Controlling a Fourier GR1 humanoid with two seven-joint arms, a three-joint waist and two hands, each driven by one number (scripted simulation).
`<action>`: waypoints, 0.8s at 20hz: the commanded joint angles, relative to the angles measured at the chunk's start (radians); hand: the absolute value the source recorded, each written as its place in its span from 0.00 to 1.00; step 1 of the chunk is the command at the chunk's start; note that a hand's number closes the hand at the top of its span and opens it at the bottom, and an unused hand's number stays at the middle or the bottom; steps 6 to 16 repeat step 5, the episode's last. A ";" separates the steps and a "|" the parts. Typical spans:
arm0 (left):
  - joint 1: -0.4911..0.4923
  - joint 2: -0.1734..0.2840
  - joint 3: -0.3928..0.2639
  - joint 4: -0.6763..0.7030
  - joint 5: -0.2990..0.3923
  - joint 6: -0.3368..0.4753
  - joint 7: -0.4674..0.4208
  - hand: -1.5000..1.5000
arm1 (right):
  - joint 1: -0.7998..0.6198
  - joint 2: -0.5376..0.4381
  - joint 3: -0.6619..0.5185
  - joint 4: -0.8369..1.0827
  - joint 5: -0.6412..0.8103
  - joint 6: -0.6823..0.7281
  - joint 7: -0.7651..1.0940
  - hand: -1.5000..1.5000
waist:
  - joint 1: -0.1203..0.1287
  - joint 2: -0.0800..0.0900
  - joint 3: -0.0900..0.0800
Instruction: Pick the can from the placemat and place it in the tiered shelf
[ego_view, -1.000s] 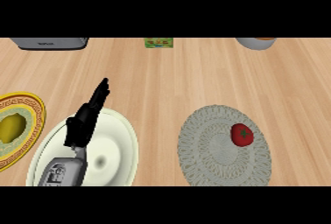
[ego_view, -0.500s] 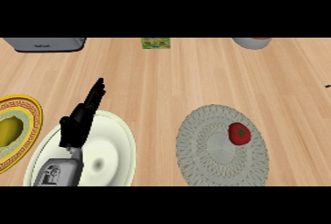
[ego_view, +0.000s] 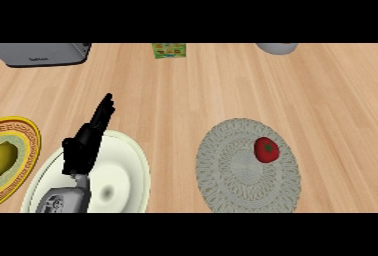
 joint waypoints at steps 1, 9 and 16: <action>0.020 0.023 0.040 0.013 0.020 -0.003 -0.014 0.50 | 0.135 0.023 -0.179 -0.099 -0.152 0.222 0.032 0.00 | -0.036 -0.008 0.001; 0.020 0.023 0.034 0.015 0.028 -0.020 -0.044 0.50 | 0.185 0.037 -0.381 -0.179 -0.342 0.338 0.041 0.00 | -0.008 0.000 0.000; 0.020 0.023 0.034 0.015 0.028 -0.020 -0.044 0.50 | 0.185 0.037 -0.381 -0.179 -0.342 0.338 0.041 0.00 | -0.008 0.000 0.000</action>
